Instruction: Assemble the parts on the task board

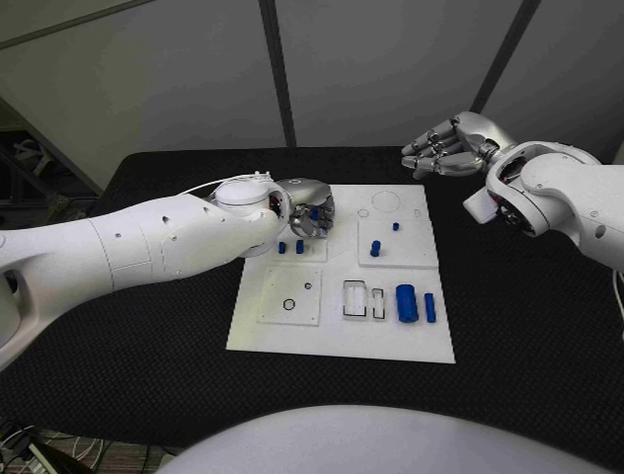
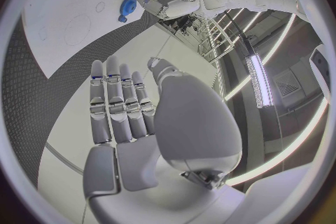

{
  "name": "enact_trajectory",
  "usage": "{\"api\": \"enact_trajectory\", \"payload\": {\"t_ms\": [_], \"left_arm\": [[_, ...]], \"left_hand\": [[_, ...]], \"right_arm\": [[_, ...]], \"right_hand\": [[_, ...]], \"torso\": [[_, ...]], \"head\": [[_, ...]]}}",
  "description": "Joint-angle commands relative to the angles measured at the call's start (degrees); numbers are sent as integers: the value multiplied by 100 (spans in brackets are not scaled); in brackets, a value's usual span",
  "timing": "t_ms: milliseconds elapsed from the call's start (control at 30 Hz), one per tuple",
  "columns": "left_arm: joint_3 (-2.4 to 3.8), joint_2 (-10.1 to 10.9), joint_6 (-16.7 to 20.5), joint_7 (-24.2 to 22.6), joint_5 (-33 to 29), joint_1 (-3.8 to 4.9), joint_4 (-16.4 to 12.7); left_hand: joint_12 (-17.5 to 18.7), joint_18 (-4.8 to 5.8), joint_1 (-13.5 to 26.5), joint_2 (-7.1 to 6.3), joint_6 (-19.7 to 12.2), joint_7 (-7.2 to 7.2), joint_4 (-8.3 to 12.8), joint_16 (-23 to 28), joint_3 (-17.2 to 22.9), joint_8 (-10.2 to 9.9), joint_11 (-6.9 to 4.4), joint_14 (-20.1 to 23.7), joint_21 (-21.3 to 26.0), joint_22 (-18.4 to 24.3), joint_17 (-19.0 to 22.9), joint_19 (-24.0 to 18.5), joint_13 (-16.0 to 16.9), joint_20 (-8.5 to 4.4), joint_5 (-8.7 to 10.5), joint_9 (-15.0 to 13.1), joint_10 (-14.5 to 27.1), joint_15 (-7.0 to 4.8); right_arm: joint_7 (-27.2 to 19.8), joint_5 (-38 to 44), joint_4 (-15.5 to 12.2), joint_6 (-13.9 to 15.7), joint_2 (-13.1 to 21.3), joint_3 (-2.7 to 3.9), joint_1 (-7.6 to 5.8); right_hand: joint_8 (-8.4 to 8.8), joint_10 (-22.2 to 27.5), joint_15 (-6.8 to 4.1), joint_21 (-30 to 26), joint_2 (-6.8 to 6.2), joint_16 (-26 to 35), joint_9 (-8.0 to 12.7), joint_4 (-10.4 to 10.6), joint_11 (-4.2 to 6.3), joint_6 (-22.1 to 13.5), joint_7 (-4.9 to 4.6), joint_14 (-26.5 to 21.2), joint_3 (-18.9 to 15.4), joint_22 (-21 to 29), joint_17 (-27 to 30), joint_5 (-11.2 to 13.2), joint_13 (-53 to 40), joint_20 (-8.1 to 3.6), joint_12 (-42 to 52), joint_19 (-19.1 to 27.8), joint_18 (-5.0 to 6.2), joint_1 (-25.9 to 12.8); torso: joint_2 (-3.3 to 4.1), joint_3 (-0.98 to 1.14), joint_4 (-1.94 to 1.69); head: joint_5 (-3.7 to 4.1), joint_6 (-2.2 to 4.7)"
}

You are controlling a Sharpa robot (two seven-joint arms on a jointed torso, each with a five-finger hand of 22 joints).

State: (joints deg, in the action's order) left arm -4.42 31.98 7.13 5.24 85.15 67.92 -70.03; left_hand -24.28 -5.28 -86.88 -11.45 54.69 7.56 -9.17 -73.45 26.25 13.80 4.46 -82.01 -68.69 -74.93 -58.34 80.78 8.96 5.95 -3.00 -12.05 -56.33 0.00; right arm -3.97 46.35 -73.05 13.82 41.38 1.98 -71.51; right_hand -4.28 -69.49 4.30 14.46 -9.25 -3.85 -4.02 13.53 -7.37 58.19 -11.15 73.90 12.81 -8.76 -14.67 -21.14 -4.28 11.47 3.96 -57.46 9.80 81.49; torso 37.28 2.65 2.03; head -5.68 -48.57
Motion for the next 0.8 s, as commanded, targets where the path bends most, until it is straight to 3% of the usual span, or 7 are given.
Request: {"api": "enact_trajectory", "payload": {"t_ms": [33,500,800], "left_arm": [[-8,-14,-117,42,50,-18,19],[-7,-21,-182,59,51,-27,43],[-6,50,17,-11,52,-34,-40]], "left_hand": [[51,88,-60,-1,57,4,10,-36,70,-41,-2,-46,-47,-695,10,37,-28,-10,15,21,-75,0],[272,98,-57,-24,119,36,108,-60,262,-149,12,-51,-94,-749,45,49,-154,-9,17,116,-224,11],[329,112,-54,2,326,8,194,-87,359,-130,-38,-68,-182,-803,51,87,-178,-31,15,132,-508,-29]], "right_arm": [[-29,10,-2,-43,-7,3,-11],[-22,10,-6,-46,-5,3,-11],[-28,10,-12,-44,-2,3,-11]], "right_hand": [[9,34,-1,-29,35,7,6,5,6,-16,-9,-22,-25,5,7,-35,5,0,3,-45,69,-34],[9,34,-1,-29,35,7,6,5,6,-16,-9,-22,-25,5,7,-35,5,0,3,-45,69,-34],[9,34,-1,-29,35,7,6,5,6,-16,-9,-22,-25,5,7,-35,5,0,3,-45,69,-34]], "torso": [[2,-1,1],[2,-2,-1],[-4,-5,-6]], "head": [[5,-3],[23,-17],[15,-12]]}}
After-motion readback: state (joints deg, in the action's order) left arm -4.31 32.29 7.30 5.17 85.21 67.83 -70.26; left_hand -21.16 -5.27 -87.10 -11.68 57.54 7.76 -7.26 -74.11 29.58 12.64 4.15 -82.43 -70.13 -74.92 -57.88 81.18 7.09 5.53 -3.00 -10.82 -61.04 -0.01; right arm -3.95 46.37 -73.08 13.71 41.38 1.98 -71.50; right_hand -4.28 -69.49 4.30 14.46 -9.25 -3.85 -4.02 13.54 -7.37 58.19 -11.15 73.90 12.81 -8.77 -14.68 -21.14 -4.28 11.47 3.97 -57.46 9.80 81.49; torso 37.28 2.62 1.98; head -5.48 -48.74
